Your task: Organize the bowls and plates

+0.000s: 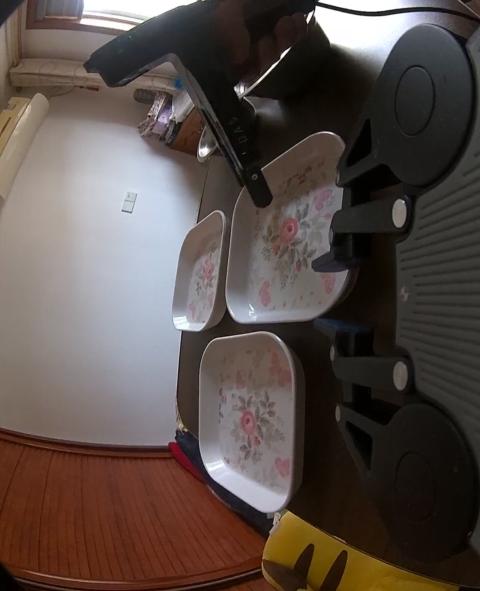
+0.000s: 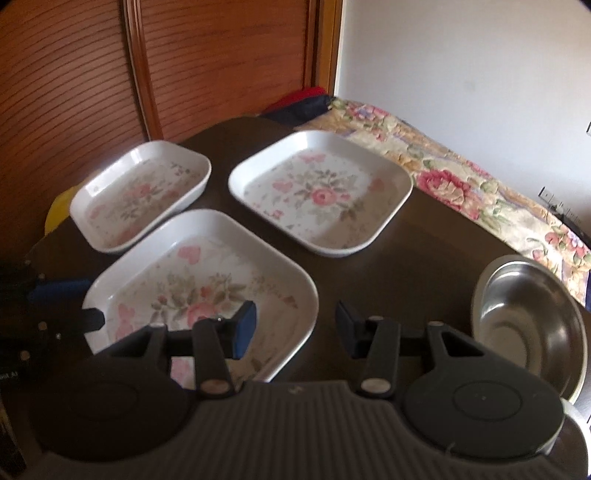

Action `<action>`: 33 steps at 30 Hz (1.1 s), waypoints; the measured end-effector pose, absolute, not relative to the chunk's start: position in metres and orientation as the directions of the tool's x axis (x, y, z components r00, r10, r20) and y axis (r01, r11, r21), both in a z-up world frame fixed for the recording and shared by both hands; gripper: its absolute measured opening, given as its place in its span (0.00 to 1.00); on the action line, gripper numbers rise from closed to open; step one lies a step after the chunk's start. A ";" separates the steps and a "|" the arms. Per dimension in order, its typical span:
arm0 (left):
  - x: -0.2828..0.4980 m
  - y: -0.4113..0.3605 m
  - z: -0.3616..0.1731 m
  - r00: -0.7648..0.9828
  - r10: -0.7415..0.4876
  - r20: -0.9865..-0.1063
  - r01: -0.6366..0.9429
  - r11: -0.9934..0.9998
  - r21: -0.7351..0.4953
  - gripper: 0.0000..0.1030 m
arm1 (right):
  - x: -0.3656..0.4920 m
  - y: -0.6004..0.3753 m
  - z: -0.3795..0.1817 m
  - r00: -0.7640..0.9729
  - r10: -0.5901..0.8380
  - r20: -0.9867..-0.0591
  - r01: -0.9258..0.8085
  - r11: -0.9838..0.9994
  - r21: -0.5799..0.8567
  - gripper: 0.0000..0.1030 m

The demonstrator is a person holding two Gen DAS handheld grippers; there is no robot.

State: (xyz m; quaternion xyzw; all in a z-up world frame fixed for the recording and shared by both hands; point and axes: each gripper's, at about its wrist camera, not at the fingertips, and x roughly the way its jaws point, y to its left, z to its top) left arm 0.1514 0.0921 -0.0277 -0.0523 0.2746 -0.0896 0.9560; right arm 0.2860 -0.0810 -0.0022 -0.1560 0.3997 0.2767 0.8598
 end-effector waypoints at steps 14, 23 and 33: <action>0.144 0.092 -0.026 0.858 -0.181 -0.480 0.116 0.980 -0.162 0.43 | 0.283 -0.092 -0.006 0.549 0.344 -0.762 -0.524 0.852 0.007 0.09; 0.131 0.085 -0.018 0.872 -0.180 -0.455 0.116 0.980 -0.164 0.43 | 0.270 -0.102 0.003 0.591 0.360 -0.722 -0.477 0.878 0.047 0.08; 0.119 0.082 -0.016 0.882 -0.178 -0.436 0.125 0.981 -0.148 0.33 | 0.254 -0.109 0.017 0.638 0.373 -0.674 -0.449 0.891 0.068 0.07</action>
